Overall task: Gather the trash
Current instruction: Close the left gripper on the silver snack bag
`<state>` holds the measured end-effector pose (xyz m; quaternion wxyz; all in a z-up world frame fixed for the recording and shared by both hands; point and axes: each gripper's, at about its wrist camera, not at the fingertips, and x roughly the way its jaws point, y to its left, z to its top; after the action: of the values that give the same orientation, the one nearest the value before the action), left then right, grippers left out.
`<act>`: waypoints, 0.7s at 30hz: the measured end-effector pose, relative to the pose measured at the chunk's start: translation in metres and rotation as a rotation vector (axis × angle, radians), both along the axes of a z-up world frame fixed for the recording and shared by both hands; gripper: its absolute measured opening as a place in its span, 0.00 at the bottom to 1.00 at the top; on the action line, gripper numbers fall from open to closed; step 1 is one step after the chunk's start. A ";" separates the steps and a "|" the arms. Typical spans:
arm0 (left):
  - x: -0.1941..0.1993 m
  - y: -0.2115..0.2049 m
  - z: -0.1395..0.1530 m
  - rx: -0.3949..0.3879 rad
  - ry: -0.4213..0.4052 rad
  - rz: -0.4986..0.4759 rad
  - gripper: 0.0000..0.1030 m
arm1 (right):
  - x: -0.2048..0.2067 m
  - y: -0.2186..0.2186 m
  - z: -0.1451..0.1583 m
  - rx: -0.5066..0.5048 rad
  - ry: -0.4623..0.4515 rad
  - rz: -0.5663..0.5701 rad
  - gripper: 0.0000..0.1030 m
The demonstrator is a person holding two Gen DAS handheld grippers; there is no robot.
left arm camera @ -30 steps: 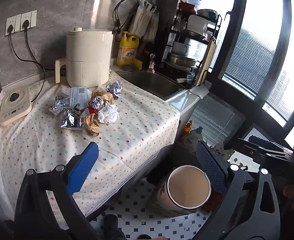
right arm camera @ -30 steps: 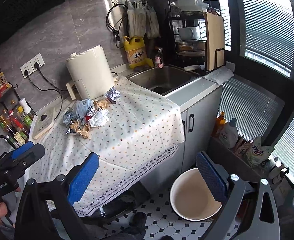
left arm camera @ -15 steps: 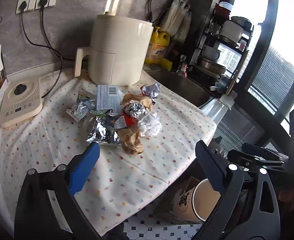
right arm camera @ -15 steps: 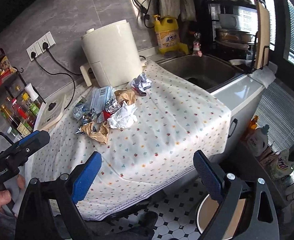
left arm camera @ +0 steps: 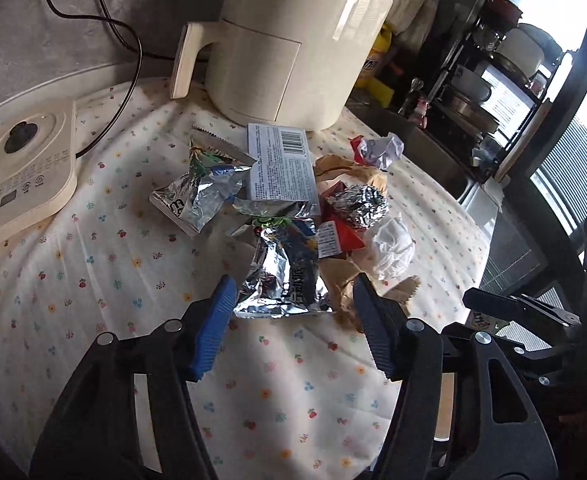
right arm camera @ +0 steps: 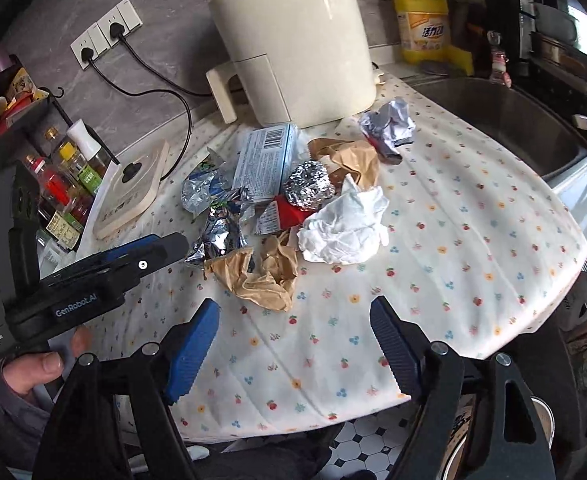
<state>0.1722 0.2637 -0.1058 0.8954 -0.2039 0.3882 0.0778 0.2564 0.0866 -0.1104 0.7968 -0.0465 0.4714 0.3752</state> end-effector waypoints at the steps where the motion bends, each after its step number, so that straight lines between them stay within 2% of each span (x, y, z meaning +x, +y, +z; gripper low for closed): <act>1: 0.004 0.005 -0.005 -0.007 0.009 -0.003 0.59 | 0.002 0.007 -0.004 -0.008 0.008 0.003 0.74; 6: 0.021 0.023 -0.028 -0.053 0.056 -0.012 0.59 | 0.009 0.035 -0.021 -0.021 0.025 0.048 0.69; 7: 0.025 0.023 -0.032 -0.059 0.068 -0.027 0.59 | 0.011 0.042 -0.025 -0.039 0.041 0.059 0.55; 8: 0.029 0.022 -0.035 -0.060 0.079 -0.046 0.59 | 0.014 0.046 -0.030 -0.048 0.070 0.069 0.33; 9: 0.033 0.020 -0.038 -0.054 0.089 -0.062 0.50 | 0.015 0.048 -0.032 -0.052 0.081 0.066 0.31; 10: 0.035 0.018 -0.040 -0.044 0.104 -0.073 0.33 | 0.015 0.048 -0.030 -0.051 0.068 0.055 0.26; 11: 0.037 0.017 -0.040 -0.032 0.115 -0.079 0.26 | 0.015 0.048 -0.029 -0.052 0.065 0.056 0.22; 12: 0.036 0.017 -0.040 -0.035 0.115 -0.085 0.16 | 0.016 0.047 -0.029 -0.047 0.071 0.058 0.20; 13: 0.036 0.018 -0.038 -0.048 0.114 -0.093 0.14 | 0.016 0.044 -0.028 -0.040 0.078 0.053 0.17; 21: 0.024 0.016 -0.013 -0.030 0.058 -0.120 0.12 | 0.014 0.021 -0.014 0.058 0.124 -0.013 0.16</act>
<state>0.1961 0.2799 -0.1190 0.8836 -0.1910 0.4268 0.0240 0.2702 0.1077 -0.1248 0.7695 0.0028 0.5090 0.3857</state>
